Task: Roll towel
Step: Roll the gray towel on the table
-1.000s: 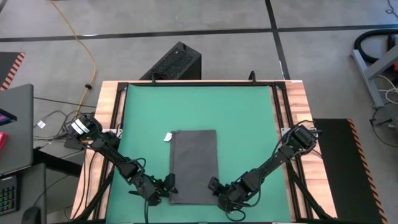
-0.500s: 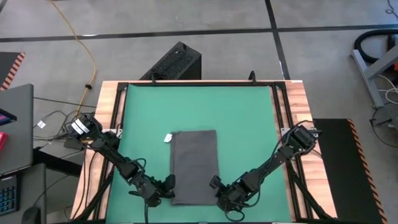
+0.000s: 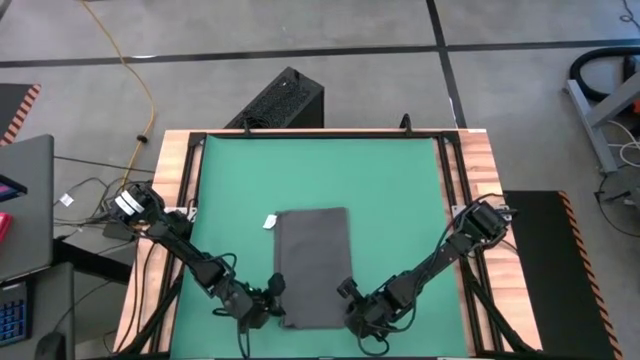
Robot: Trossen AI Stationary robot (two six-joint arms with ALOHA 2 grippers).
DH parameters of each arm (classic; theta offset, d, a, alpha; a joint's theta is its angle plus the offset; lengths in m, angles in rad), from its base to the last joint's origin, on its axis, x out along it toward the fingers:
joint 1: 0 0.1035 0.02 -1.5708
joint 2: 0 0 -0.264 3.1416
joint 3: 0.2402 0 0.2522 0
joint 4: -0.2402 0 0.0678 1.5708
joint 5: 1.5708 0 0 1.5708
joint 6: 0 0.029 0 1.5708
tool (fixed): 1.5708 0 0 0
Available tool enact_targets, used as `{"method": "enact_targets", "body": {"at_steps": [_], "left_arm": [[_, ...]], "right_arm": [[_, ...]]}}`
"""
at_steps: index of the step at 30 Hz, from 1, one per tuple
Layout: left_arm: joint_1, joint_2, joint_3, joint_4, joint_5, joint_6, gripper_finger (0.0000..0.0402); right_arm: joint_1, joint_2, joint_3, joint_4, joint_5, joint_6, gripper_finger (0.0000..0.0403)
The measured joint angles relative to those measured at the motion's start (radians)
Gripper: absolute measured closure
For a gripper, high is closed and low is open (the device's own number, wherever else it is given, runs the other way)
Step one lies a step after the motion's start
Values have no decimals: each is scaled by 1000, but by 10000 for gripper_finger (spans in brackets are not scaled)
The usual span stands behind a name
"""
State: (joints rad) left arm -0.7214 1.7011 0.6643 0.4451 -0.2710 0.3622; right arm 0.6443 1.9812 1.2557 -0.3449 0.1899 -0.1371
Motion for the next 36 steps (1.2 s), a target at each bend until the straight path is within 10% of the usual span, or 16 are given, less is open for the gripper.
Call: {"method": "enact_targets", "body": {"at_steps": [13, 36], "left_arm": [[-28, -2, 36, -51, -135, -585, 401], [-100, -9, 7, -72, -159, -1114, 401]], "right_arm": [[-24, -28, 5, 17, -181, 295, 398], [-105, -39, 7, 53, -521, 542, 398]]}}
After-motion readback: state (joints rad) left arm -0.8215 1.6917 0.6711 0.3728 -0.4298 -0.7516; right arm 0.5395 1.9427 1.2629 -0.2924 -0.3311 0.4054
